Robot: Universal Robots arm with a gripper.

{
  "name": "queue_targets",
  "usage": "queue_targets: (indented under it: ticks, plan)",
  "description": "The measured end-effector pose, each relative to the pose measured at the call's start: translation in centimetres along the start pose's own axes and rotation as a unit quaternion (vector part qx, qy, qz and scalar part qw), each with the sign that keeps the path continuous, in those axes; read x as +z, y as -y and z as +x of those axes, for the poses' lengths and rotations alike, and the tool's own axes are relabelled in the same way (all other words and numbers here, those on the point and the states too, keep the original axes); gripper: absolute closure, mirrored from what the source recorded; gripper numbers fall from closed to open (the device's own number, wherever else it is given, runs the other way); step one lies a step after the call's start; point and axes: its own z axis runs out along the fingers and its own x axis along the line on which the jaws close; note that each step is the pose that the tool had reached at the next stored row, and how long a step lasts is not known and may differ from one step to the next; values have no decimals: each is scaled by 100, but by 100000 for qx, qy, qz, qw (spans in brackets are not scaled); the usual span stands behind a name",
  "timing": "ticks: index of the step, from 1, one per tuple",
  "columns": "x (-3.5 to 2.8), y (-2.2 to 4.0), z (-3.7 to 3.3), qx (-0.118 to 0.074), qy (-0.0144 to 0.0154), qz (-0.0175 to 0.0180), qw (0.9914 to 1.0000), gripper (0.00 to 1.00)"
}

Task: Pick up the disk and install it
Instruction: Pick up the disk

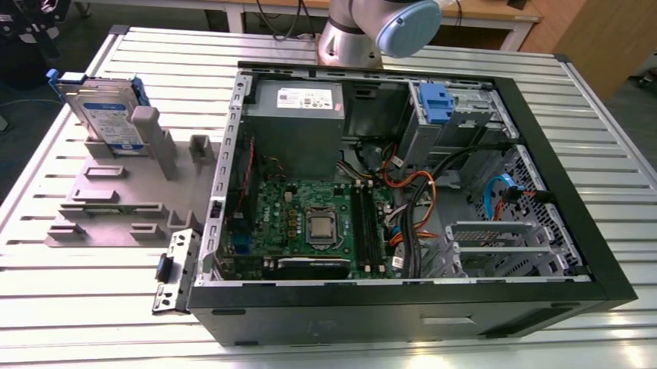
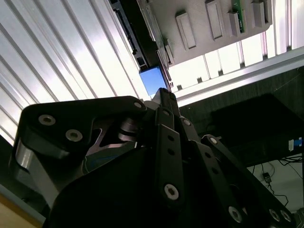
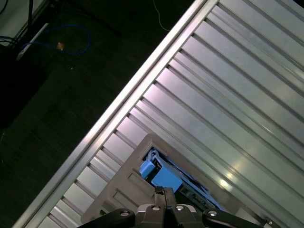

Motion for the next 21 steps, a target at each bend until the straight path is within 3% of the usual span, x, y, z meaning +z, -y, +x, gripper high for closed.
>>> queue_targets:
  ticks: [7, 12, 21]
  plan:
    - [0, 0, 0, -1881, 13, 50, 99982, 89]
    - [0, 0, 0, -4205, 124, 117, 99911, 89]
    - [0, 0, 0, -5292, 105, 92, 99860, 89]
